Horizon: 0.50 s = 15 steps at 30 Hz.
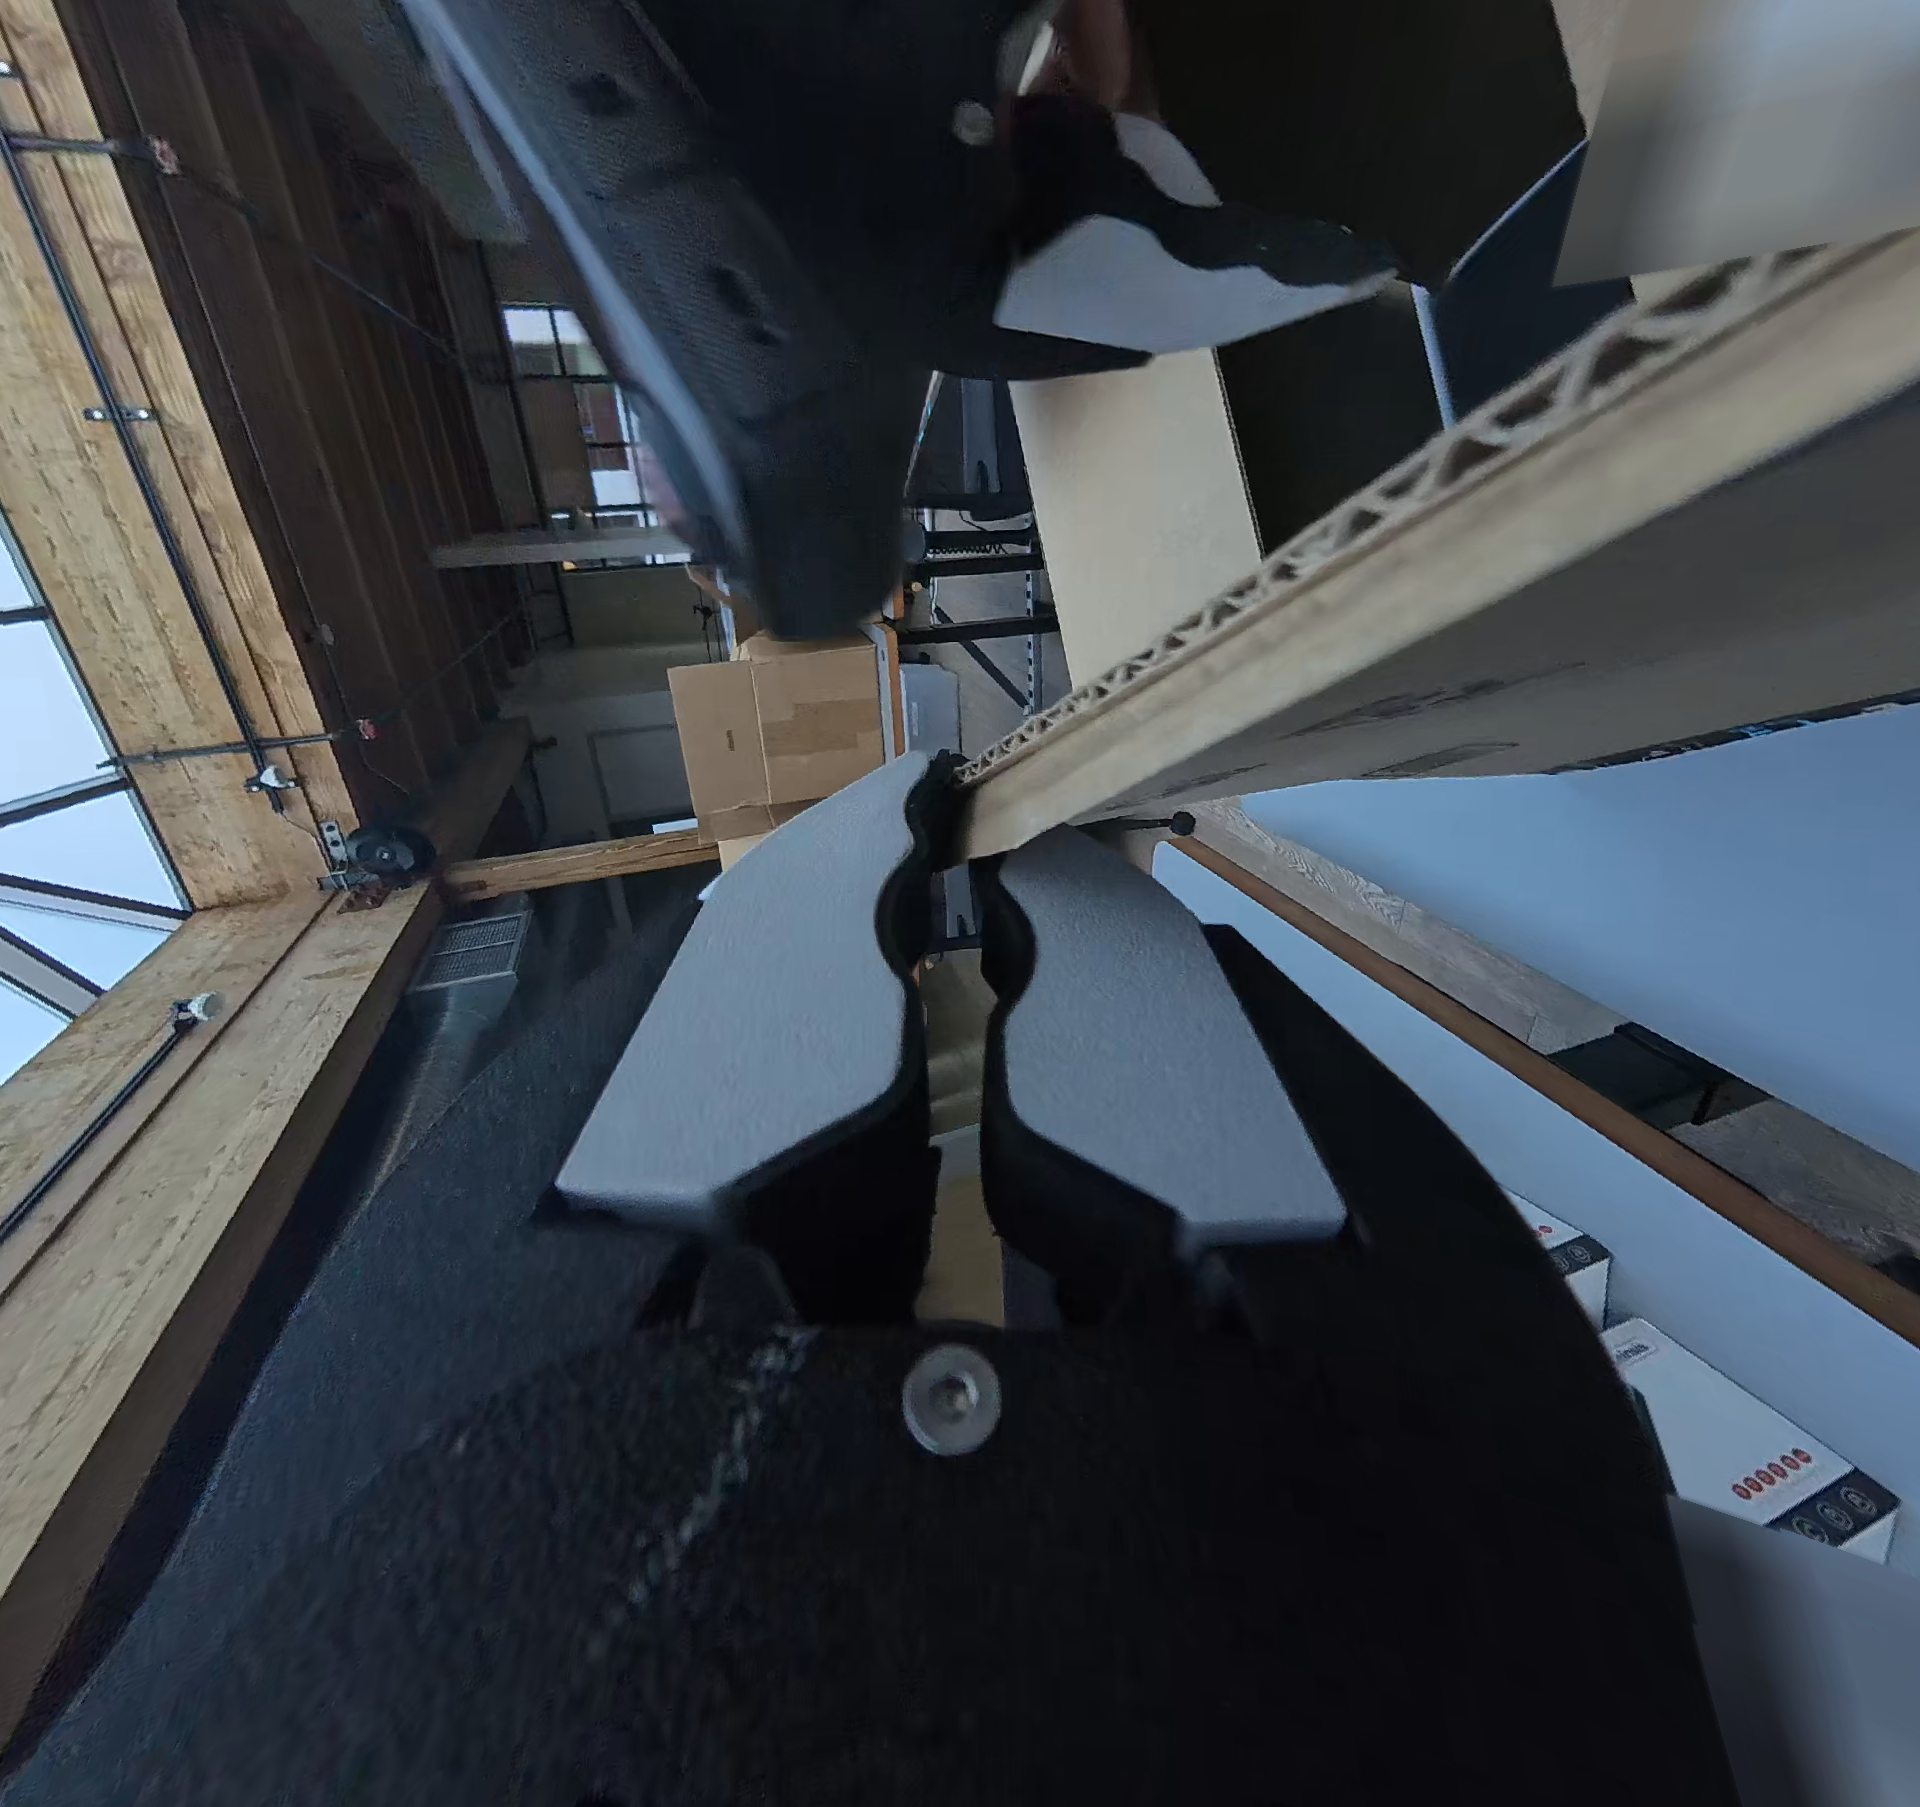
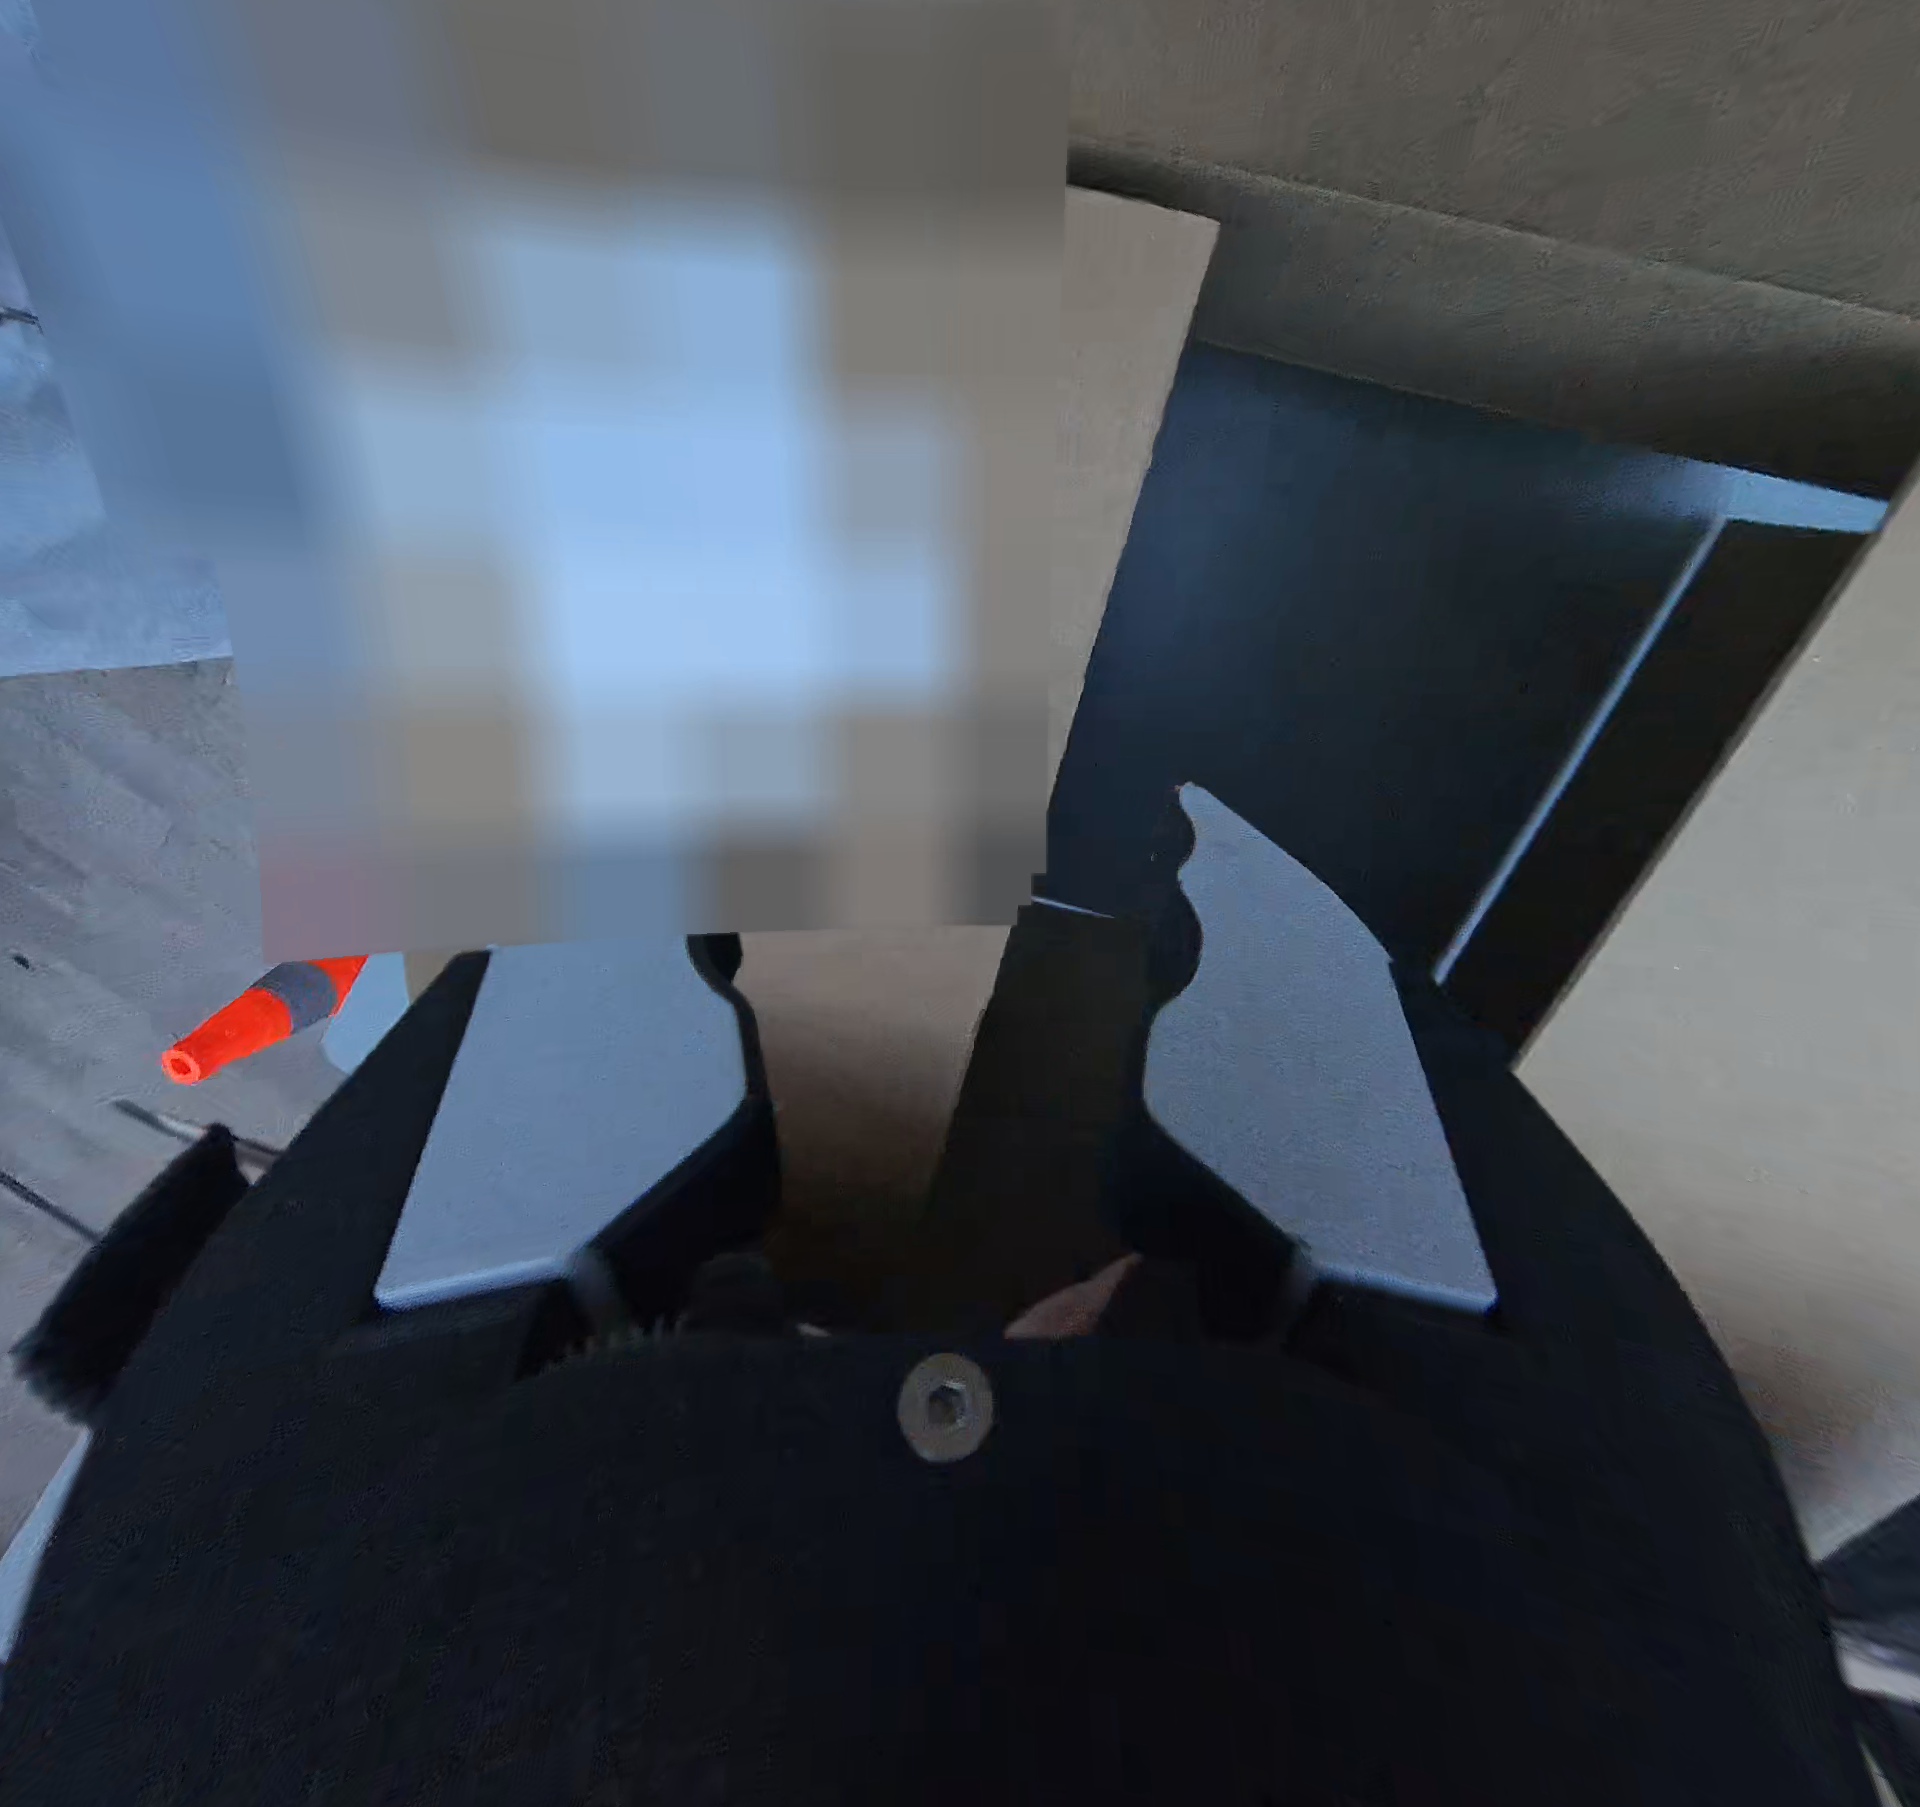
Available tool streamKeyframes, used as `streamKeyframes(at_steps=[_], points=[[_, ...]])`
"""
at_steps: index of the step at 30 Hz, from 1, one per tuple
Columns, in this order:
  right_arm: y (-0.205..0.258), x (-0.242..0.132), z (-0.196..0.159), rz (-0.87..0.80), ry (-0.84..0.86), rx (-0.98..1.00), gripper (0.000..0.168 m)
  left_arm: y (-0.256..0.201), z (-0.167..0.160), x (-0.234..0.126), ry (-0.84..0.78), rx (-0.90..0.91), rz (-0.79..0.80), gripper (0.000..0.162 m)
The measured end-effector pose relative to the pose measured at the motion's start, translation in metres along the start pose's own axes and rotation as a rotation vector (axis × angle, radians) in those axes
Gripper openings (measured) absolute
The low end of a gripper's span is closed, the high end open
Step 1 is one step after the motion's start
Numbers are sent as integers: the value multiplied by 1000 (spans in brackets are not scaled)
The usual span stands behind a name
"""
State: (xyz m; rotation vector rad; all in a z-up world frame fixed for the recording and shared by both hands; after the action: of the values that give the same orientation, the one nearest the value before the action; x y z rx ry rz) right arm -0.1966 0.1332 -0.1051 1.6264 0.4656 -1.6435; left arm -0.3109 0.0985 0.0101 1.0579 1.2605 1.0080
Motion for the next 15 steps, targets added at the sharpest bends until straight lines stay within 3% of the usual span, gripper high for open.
streamKeyframes(at_steps=[7,10,15], points=[[-8,62,-6,270,8,151,83,-1,-14,-12,25,-50,44,2],[6,65,-6,362,42,176,54,-3,-15,-14,29,-59,54,2],[16,29,4,307,-81,115,27,-1,-22,-12,60,-53,74,1]])
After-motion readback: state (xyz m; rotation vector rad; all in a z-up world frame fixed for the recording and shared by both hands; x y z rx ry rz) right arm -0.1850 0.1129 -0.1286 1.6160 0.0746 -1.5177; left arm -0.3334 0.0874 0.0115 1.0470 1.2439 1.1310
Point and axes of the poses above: each gripper's, where its closed fingertips meet, x out along the fingers, z out of its top, y = z × x across the jaws, the point moved 1 cm from there along -x, back along the fingers, and after that the axes turned 6 degrees about z, right-handed, at the moved point
